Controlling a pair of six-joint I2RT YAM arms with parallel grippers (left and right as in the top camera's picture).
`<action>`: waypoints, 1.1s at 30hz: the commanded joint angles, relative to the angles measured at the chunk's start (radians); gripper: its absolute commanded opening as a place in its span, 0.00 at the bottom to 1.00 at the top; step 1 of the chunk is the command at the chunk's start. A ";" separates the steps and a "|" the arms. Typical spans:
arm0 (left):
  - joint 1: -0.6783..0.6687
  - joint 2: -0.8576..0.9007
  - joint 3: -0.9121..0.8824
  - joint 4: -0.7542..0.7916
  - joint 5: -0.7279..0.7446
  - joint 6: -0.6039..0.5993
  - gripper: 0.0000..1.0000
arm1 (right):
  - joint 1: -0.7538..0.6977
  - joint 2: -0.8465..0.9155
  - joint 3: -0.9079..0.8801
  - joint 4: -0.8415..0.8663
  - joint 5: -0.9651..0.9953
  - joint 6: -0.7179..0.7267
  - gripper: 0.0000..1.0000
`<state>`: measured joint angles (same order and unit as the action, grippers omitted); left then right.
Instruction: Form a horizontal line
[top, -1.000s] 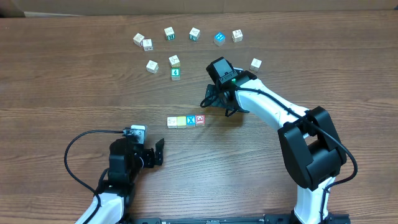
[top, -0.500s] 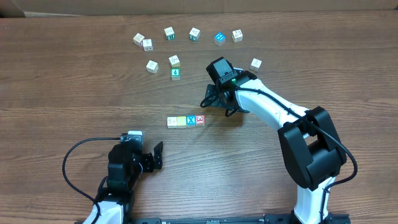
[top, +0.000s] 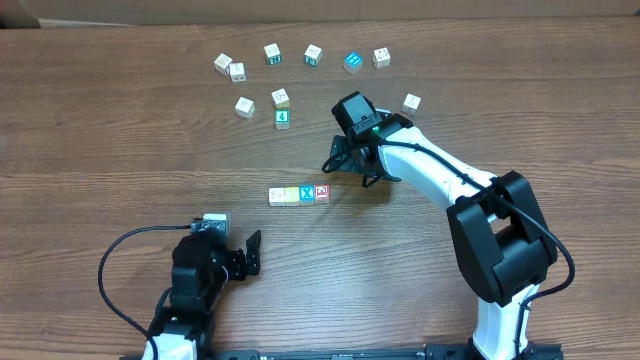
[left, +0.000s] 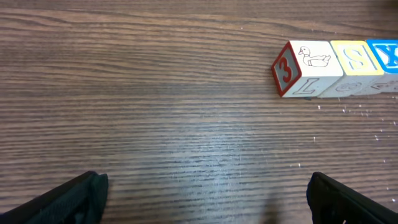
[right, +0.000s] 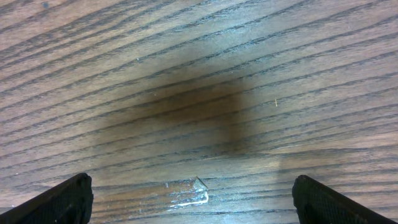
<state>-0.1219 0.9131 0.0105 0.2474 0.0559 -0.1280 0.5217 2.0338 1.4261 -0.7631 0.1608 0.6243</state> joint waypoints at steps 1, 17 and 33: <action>0.006 -0.050 -0.006 -0.029 -0.012 -0.006 1.00 | -0.002 -0.011 -0.006 0.003 0.003 -0.003 1.00; 0.005 -0.202 -0.006 -0.164 -0.003 -0.008 1.00 | -0.002 -0.011 -0.006 0.003 0.003 -0.003 1.00; 0.005 -0.419 -0.006 -0.326 -0.040 -0.006 1.00 | -0.002 -0.011 -0.006 0.003 0.003 -0.003 1.00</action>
<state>-0.1219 0.5259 0.0086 -0.0757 0.0296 -0.1280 0.5213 2.0338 1.4261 -0.7628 0.1608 0.6247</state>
